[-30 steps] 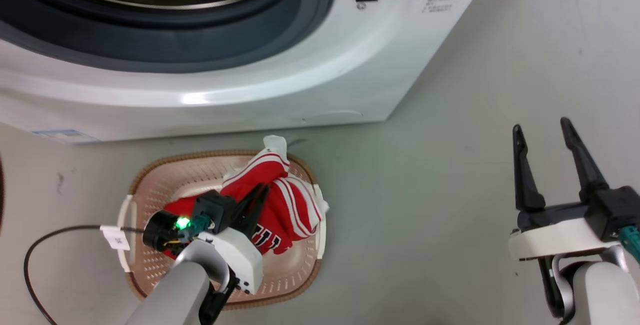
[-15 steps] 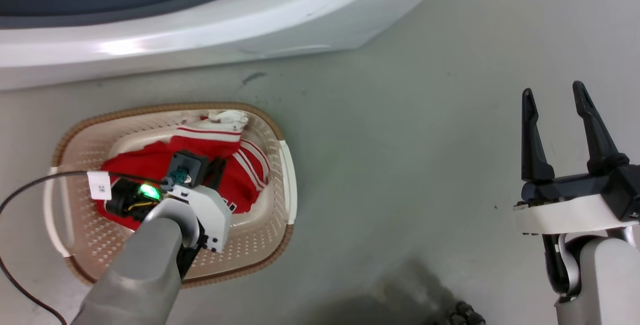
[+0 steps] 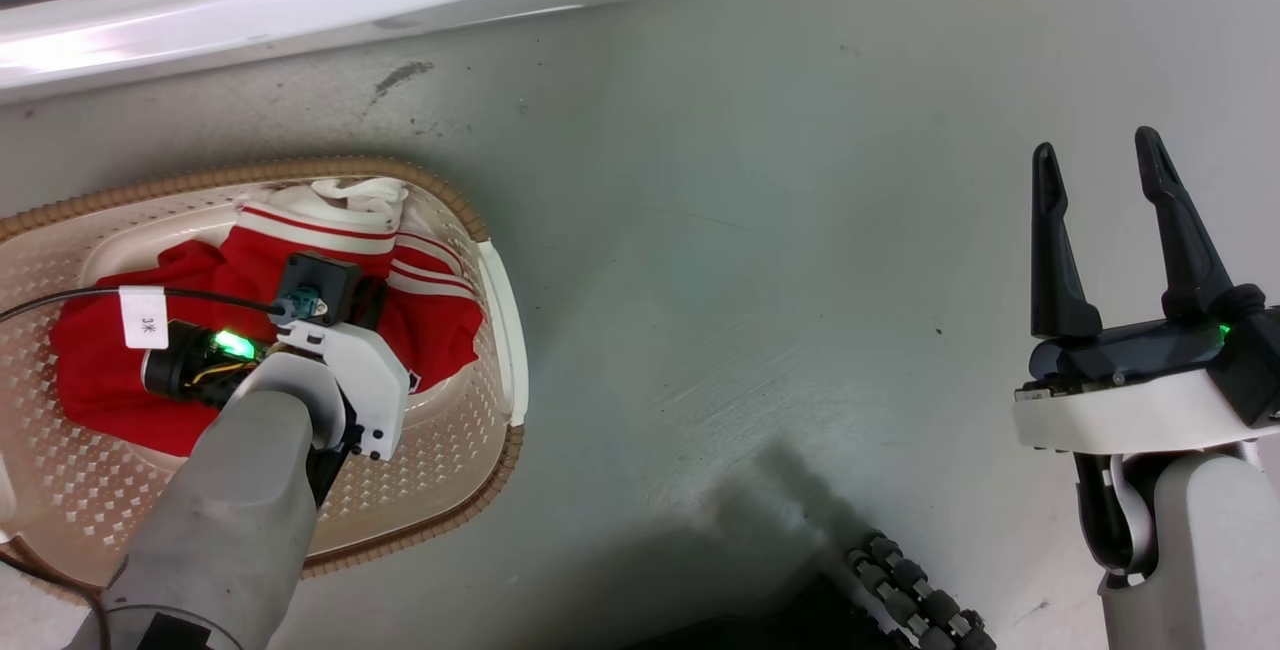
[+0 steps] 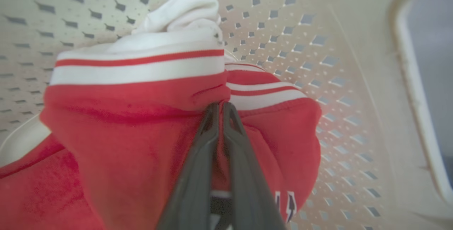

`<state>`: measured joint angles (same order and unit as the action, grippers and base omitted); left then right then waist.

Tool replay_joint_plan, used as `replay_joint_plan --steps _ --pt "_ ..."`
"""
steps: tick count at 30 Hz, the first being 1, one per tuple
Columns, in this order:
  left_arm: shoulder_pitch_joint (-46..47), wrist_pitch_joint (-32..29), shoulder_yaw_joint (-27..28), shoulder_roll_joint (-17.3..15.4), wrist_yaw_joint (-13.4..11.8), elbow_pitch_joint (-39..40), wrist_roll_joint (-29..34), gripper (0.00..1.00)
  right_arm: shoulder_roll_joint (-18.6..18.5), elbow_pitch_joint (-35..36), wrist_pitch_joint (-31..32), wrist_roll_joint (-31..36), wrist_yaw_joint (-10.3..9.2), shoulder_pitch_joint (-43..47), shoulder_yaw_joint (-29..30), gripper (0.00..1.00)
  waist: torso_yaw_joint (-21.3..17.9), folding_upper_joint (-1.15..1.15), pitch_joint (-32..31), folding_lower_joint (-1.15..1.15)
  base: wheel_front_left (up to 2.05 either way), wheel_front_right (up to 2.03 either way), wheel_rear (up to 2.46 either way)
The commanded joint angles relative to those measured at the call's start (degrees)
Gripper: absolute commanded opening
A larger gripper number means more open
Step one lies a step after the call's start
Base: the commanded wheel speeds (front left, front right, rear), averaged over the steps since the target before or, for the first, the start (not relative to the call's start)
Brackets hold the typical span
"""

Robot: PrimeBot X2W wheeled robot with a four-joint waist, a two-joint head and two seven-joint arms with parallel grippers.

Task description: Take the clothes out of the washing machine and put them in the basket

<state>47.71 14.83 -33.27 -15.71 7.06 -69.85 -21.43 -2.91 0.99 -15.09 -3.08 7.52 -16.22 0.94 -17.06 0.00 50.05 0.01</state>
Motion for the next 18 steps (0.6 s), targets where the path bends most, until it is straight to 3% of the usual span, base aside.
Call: replay_joint_plan --steps 1,2,3,4,11,18 --pt "0.82 0.33 -0.01 -0.24 0.03 -0.31 -0.34 0.00 0.04 0.15 -0.11 -0.30 -0.06 -0.75 -0.18 1.00 -0.42 0.00 0.33 -0.01 0.00 0.00 0.00" --pt "0.93 0.36 -0.08 -0.37 -0.13 -0.45 -0.24 0.00 0.04 0.05 -0.11 -0.37 -0.06 -0.80 -0.25 1.00 -0.50 0.00 0.33 -0.01 0.00 0.00 0.00" --pt "0.90 0.38 -0.08 -0.52 -0.27 -0.53 -0.20 0.11 0.04 -0.07 -0.11 -0.38 -0.06 -0.83 -0.24 1.00 -0.53 0.00 0.26 -0.01 0.00 0.00 0.00" --pt "0.81 0.42 -0.06 -0.58 -0.34 -0.56 -0.17 1.00 0.04 -0.23 -0.11 -0.38 -0.06 -0.84 -0.19 1.00 -0.50 0.00 0.10 -0.01 0.00 0.00 0.00" --pt "-0.68 0.48 -0.14 -0.07 -0.38 1.72 0.32 1.00 0.03 -0.89 -0.11 0.42 -0.06 -1.04 0.35 1.00 0.56 0.00 -2.95 -0.01 0.00 0.00 0.00" --pt "-4.29 0.38 1.26 1.22 -0.43 9.35 0.69 1.00 0.02 -2.27 -0.11 2.53 -0.06 -0.04 2.17 1.00 3.76 0.00 -10.87 -0.01 0.00 0.00 0.00"
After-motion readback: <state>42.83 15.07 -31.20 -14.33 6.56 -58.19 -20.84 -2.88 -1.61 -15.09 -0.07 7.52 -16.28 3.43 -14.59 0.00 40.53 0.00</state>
